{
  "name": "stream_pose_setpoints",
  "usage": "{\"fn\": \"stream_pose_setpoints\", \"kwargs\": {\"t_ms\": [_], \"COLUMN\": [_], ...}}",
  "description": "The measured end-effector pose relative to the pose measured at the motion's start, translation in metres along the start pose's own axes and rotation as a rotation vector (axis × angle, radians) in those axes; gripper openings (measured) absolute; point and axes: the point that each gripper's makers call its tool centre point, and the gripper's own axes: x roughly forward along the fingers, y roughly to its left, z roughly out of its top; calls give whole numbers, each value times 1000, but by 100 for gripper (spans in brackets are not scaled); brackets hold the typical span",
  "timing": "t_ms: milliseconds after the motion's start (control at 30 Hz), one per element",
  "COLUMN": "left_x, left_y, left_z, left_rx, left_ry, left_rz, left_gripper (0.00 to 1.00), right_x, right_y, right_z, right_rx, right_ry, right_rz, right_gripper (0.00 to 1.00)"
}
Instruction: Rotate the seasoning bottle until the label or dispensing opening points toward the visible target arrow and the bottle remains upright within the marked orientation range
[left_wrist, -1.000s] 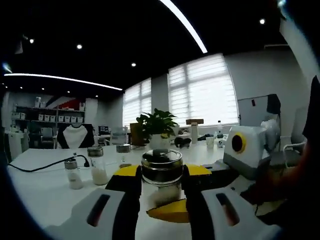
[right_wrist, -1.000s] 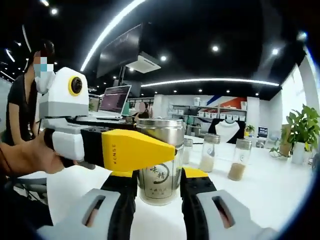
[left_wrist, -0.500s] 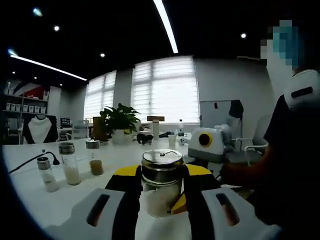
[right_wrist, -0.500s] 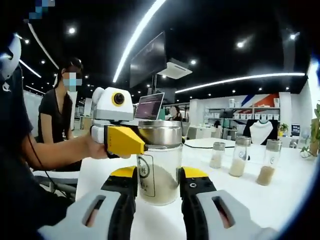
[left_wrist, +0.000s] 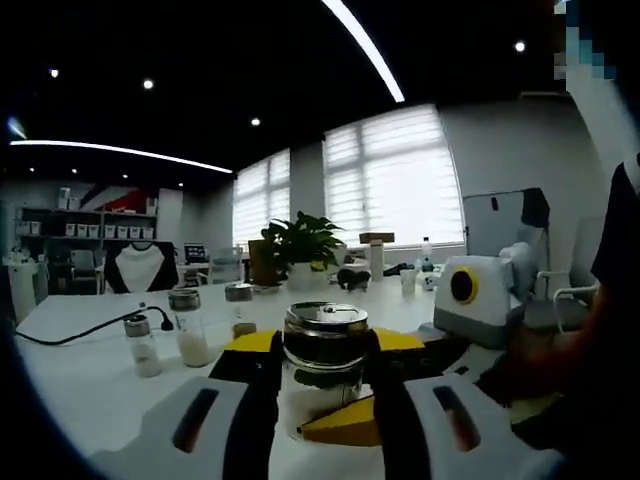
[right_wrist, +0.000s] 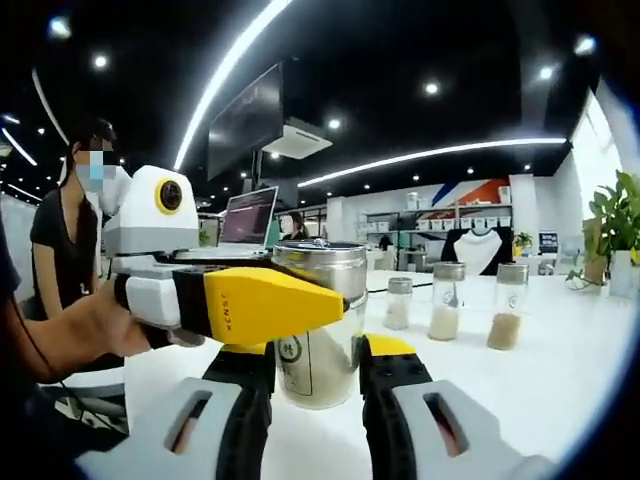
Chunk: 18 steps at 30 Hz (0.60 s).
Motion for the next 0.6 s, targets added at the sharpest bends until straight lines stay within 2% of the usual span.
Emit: {"fn": "stream_pose_setpoints", "kwargs": {"t_ms": [133, 233, 367, 500, 600], "left_x": [0, 1, 3, 2, 1], "left_y": [3, 6, 12, 27, 34], "left_z": [-3, -7, -5, -5, -7], "left_rx": [11, 9, -20, -20, -20], "left_ry": [17, 19, -11, -19, -14], "left_rz": [7, 2, -9, 16, 15], "left_gripper": [35, 35, 35, 35, 35], "right_x": [2, 3, 2, 0, -2], "right_y": [-3, -6, -7, -10, -14], "right_z": [-5, -6, -6, -10, -8], "right_rx": [-75, -98, -50, -63, -65], "right_ry": [14, 19, 11, 49, 48], "right_rz": [-3, -3, 28, 37, 45], "right_gripper": [31, 31, 32, 38, 38]}}
